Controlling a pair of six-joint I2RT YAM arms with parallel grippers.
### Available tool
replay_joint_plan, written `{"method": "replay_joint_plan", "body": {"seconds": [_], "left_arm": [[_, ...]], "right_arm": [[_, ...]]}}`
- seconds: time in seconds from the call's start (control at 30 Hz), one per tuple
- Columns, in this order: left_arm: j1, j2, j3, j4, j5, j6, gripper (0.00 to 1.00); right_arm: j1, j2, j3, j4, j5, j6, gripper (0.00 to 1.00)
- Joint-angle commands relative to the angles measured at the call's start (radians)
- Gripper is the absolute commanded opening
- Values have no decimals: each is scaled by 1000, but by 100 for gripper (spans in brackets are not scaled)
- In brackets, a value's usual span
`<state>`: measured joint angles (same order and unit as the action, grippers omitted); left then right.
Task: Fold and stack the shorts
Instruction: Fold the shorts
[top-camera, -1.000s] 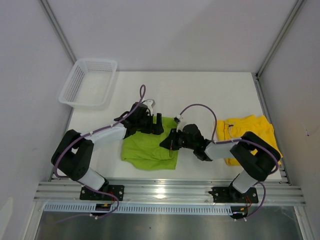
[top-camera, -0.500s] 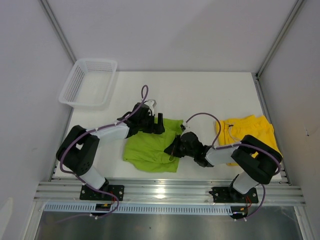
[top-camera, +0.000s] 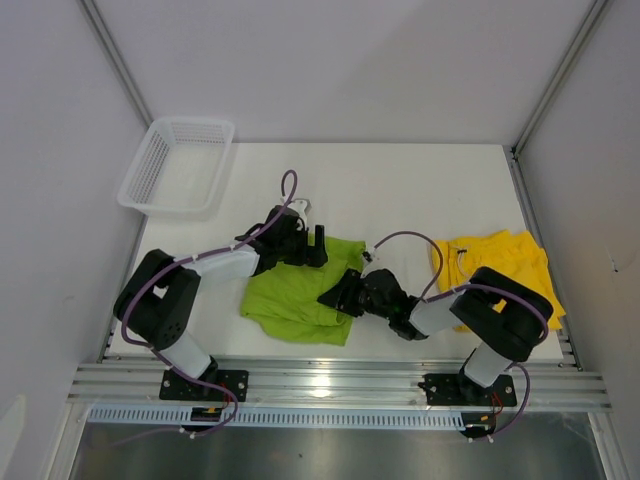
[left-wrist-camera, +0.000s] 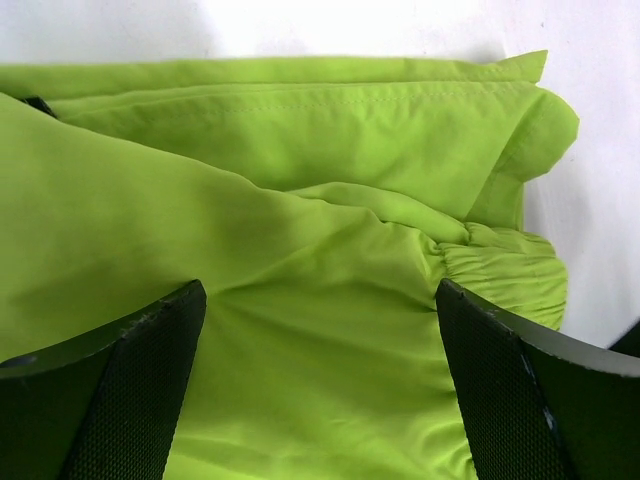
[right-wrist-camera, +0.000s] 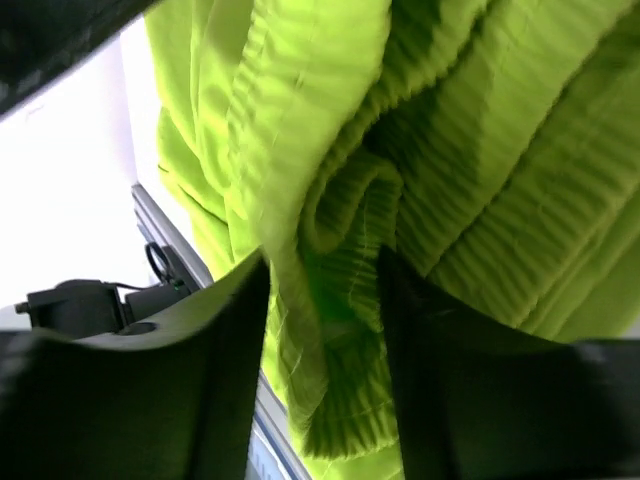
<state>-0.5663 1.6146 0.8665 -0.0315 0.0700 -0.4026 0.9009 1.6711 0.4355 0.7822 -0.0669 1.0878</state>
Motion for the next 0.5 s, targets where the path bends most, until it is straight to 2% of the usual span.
{"method": "replay_joint_plan", "body": {"seconds": [0.0, 0.13, 0.27, 0.47], "left_arm": [[5, 1, 52, 7, -41, -2, 98], [11, -27, 103, -28, -39, -4, 99], [16, -71, 172, -77, -24, -4, 99], [20, -142, 246, -146, -27, 5, 99]], "right_arm": [[10, -71, -41, -260, 65, -69, 51], [1, -198, -31, -378, 67, -97, 54], [-37, -252, 25, -523, 97, -144, 53], [-108, -404, 49, -621, 104, -209, 49]]}}
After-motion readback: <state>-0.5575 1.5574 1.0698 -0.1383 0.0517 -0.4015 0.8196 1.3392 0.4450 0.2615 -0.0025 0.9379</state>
